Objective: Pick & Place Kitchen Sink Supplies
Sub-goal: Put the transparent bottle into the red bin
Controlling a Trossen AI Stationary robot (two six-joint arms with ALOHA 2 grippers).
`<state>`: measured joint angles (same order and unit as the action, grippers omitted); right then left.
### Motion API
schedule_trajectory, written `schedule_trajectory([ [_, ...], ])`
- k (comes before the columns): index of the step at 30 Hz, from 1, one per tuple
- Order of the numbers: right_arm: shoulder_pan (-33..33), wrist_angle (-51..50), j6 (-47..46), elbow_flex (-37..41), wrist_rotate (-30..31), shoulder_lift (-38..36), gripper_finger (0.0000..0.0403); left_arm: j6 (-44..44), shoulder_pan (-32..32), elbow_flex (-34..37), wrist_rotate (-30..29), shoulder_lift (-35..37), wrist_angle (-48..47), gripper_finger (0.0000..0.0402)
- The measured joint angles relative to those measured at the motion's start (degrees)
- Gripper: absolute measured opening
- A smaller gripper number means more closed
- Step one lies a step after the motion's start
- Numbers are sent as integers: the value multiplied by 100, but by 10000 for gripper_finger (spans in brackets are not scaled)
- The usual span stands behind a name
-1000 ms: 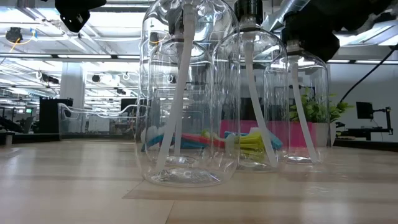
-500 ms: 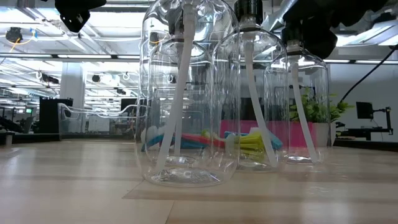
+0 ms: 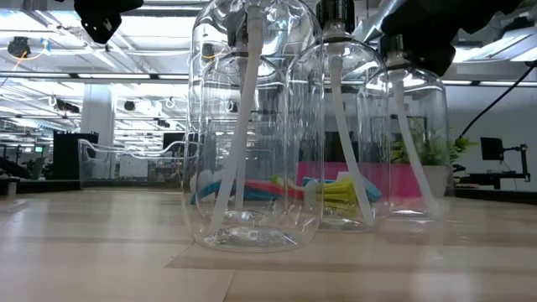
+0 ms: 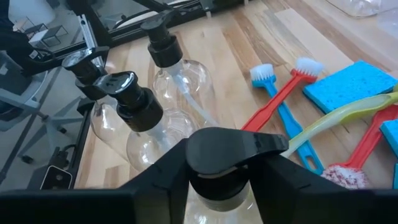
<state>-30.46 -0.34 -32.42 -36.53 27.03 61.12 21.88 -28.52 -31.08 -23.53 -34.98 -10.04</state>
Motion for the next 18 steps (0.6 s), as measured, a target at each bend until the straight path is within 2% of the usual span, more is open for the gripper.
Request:
schedule_trajectory([
  [4, 0, 66, 0, 0, -7, 0, 119, 0, 0, 0, 0, 0, 0, 202],
  [11, 0, 162, -2, 0, -15, 2, 149, -1, -1, 1, 0, 0, 0, 202],
  [18, 0, 203, 0, -16, -13, 0, 119, 1, -1, 1, 0, 0, 0, 202],
])
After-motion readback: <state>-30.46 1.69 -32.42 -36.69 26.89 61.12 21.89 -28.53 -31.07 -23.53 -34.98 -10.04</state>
